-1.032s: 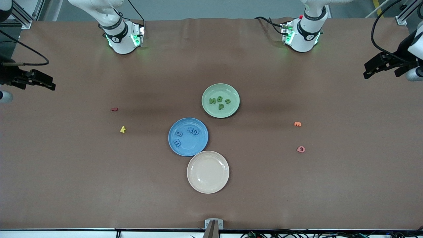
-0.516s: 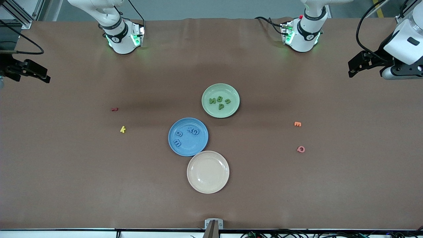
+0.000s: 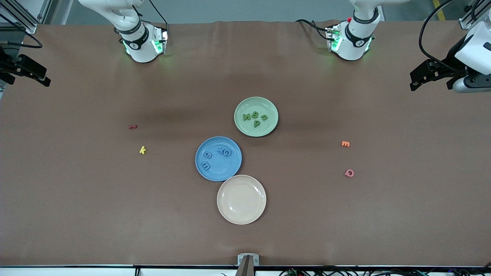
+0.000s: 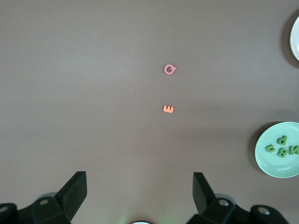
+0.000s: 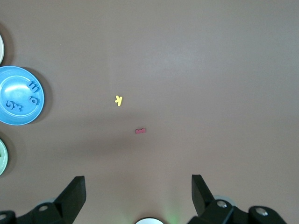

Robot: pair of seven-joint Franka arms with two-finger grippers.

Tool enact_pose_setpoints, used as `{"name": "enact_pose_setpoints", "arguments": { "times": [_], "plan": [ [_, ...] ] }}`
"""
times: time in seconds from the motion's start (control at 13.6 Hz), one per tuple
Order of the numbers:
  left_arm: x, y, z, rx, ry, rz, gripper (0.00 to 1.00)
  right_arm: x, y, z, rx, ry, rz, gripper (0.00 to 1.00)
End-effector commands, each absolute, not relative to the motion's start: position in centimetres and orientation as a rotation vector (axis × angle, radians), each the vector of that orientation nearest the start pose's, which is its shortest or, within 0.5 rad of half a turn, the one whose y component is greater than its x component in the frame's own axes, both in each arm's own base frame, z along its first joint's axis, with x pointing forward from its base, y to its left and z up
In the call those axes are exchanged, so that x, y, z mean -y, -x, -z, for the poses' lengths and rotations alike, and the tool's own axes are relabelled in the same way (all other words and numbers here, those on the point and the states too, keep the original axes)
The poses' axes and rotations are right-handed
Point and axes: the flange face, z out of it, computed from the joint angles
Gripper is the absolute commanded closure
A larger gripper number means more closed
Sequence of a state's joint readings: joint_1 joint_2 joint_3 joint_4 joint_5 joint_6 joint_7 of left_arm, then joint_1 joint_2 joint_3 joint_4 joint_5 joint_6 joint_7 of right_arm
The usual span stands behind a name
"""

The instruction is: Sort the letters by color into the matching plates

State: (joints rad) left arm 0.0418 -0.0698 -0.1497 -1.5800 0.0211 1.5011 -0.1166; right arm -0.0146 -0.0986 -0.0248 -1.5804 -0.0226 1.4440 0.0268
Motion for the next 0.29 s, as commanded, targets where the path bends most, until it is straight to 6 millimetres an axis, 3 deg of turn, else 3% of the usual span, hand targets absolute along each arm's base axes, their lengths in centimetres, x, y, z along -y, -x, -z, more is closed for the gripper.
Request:
{"name": "enact_pose_setpoints", "arguments": {
  "times": [0.0,0.22],
  "plan": [
    [5.87,-52.64,-65.43,0.015,3.114,-0.017,0.00,2.30,-50.56,-65.91,-0.096,3.149,-0.039,0.00],
    [5.87,-52.66,-65.47,0.024,3.114,-0.020,0.00,2.26,-50.73,-65.55,-0.095,3.147,-0.032,0.00]
  ]
}}
